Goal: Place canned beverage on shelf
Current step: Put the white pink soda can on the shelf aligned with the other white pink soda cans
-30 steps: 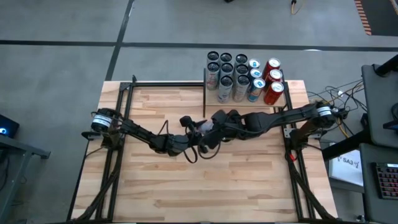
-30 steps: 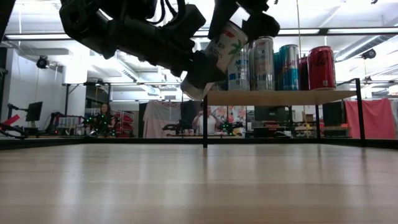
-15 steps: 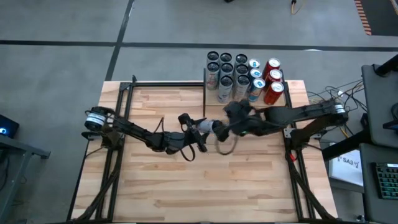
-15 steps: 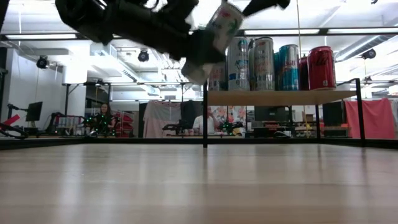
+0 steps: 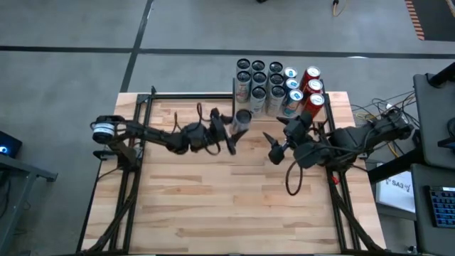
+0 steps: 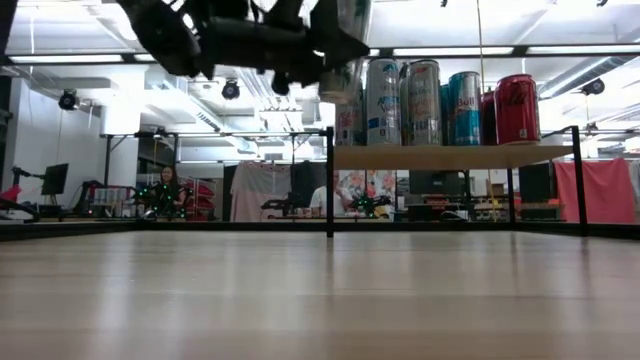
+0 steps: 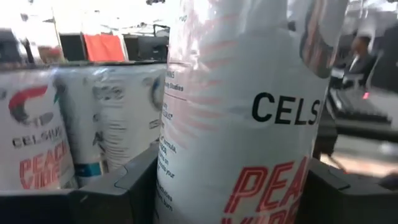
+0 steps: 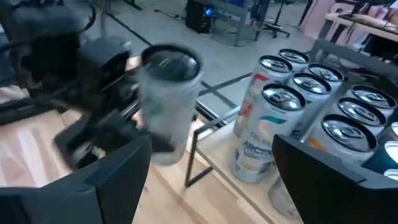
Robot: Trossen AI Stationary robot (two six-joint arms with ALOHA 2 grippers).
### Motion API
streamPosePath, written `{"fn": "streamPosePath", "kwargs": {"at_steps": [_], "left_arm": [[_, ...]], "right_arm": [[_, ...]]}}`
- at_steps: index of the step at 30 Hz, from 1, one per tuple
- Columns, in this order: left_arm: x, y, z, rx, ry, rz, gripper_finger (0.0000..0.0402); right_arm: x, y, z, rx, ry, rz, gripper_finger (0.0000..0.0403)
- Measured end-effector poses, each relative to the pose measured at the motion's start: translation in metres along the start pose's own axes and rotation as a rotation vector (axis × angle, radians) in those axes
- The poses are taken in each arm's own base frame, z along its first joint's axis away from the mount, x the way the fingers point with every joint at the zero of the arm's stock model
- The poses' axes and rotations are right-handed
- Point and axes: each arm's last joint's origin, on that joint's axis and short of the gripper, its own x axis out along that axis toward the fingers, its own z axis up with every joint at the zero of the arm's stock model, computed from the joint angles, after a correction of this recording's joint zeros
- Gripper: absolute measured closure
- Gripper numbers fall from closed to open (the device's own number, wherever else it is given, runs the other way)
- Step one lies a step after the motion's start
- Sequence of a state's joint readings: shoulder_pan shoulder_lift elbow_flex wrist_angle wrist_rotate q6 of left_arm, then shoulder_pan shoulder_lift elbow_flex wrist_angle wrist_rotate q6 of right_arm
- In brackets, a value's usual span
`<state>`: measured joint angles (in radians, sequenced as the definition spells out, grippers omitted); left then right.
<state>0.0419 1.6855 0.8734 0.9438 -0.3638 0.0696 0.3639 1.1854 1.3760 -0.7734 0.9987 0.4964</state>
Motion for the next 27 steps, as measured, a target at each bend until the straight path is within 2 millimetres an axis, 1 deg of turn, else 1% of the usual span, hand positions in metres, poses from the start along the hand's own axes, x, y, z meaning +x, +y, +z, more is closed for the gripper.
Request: {"fn": "streamPosePath", "kwargs": {"at_steps": [5, 10, 14, 20, 27], "left_arm": [[0.017, 0.020, 0.000, -0.107, -0.034, 0.014, 0.0162], [0.030, 0.030, -0.006, -0.139, -0.078, 0.046, 0.0162], [0.035, 0.037, -0.007, -0.153, -0.104, 0.068, 0.0162], [0.039, 0.046, -0.015, -0.168, -0.109, 0.118, 0.0153], [0.042, 0.051, -0.024, -0.180, -0.104, 0.133, 0.0153]], "right_arm": [[0.000, -0.005, -0.007, -0.011, -0.007, -0.029, 0.0079], [0.003, -0.005, -0.014, -0.030, -0.008, -0.054, 0.0079], [0.003, -0.005, -0.014, -0.034, -0.011, -0.060, 0.0078], [0.003, -0.005, -0.014, -0.043, -0.010, -0.062, 0.0078], [0.003, -0.005, -0.014, -0.033, -0.017, -0.076, 0.0079]]}}
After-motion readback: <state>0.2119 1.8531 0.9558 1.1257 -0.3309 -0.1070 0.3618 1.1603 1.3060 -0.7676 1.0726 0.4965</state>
